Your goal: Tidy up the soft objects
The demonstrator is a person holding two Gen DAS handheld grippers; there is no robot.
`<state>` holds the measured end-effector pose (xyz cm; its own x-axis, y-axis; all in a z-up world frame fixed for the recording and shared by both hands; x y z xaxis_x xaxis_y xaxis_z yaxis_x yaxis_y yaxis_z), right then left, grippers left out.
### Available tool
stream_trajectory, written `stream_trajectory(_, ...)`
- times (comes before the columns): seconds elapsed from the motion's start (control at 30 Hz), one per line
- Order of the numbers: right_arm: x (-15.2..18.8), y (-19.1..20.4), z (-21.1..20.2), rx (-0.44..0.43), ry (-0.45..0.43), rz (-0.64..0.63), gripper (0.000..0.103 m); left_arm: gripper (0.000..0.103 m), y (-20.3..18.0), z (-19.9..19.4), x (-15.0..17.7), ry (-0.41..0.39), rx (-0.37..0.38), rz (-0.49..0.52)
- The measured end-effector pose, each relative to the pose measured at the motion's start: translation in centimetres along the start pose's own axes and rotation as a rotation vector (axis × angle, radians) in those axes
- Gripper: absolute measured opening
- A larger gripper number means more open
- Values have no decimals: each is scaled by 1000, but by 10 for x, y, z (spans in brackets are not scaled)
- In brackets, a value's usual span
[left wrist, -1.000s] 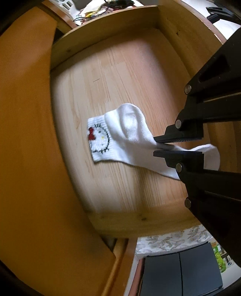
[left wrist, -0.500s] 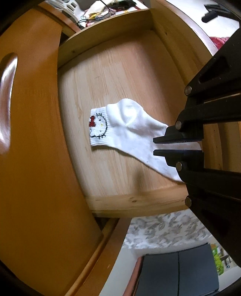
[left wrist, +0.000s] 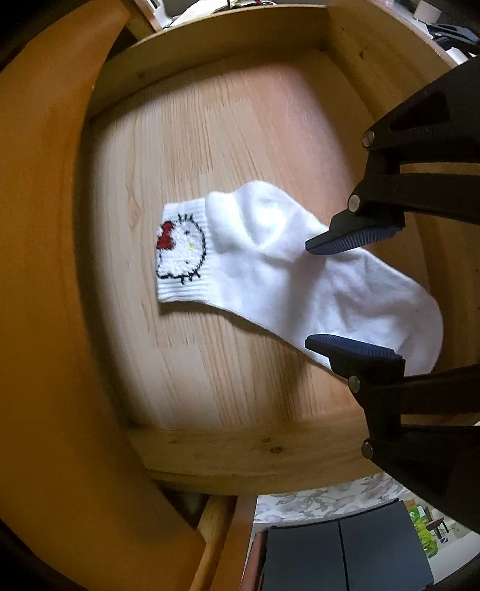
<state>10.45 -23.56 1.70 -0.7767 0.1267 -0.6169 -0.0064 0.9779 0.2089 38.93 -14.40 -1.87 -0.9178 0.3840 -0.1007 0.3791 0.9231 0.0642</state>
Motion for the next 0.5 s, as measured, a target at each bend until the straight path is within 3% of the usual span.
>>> stream_trajectory(0.23,0,-1,4,-8,5,0,103,55,-2,15,-5,46,10,45)
stream_trajectory(0.5,0,0,9,-11,17,0,103,74,-8,20,-15,40,25,85)
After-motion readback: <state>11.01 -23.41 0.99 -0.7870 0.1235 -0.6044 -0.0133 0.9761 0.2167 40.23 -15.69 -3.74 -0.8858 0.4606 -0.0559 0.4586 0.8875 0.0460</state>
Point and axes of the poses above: each gripper's, at about its wrist camera, not at the fingertips, and z roughly the way its jaws point, y to its left, x to its underside, the point moved 2 cm from there along z, roughly the way its jaws point, and after that the axes turned 4 degrees about -z, right-handed, at the moved point
